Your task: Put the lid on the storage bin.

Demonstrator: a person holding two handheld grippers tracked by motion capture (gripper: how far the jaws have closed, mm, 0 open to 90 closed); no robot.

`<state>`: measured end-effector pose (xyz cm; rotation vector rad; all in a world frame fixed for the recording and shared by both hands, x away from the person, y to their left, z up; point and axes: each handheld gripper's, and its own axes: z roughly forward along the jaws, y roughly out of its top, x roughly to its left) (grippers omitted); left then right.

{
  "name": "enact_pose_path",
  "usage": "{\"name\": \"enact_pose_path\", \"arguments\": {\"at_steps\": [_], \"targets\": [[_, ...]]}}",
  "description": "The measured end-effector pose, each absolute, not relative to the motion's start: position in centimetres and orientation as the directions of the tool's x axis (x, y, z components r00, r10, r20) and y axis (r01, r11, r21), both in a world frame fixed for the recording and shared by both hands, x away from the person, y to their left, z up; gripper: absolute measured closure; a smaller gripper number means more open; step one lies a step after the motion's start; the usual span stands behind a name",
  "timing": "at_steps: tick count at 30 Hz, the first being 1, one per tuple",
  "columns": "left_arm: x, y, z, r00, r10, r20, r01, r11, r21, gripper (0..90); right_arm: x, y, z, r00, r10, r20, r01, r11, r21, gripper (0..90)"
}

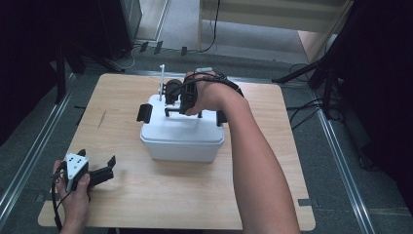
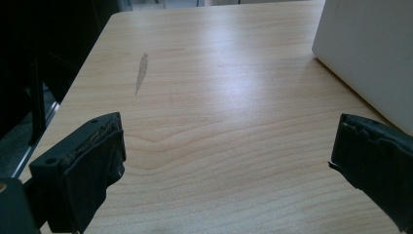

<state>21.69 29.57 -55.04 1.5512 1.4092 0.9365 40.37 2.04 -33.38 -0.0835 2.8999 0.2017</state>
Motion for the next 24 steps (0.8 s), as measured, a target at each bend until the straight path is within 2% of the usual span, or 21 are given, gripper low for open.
{"name": "enact_pose_path", "arguments": {"at_steps": [20, 22, 24], "targets": [[21.7, 29.58, -55.04, 0.096, 0.995, -0.001, 0.384, -0.036, 0.923, 0.0, 40.18, 1.87, -33.96, -0.973, -0.044, -0.228, -0.078, 0.987, 0.144, 84.7], [21.68, 29.56, -55.03, 0.096, 0.995, -0.001, 0.386, -0.037, 0.922, 0.0, 40.13, 1.81, -33.94, -0.972, -0.044, -0.229, -0.079, 0.986, 0.145, 83.2], [21.68, 29.56, -55.03, 0.096, 0.995, 0.001, 0.386, -0.038, 0.922, 0.0, 40.01, 1.73, -33.95, -0.974, -0.042, -0.221, -0.077, 0.986, 0.151, 75.8]]}}
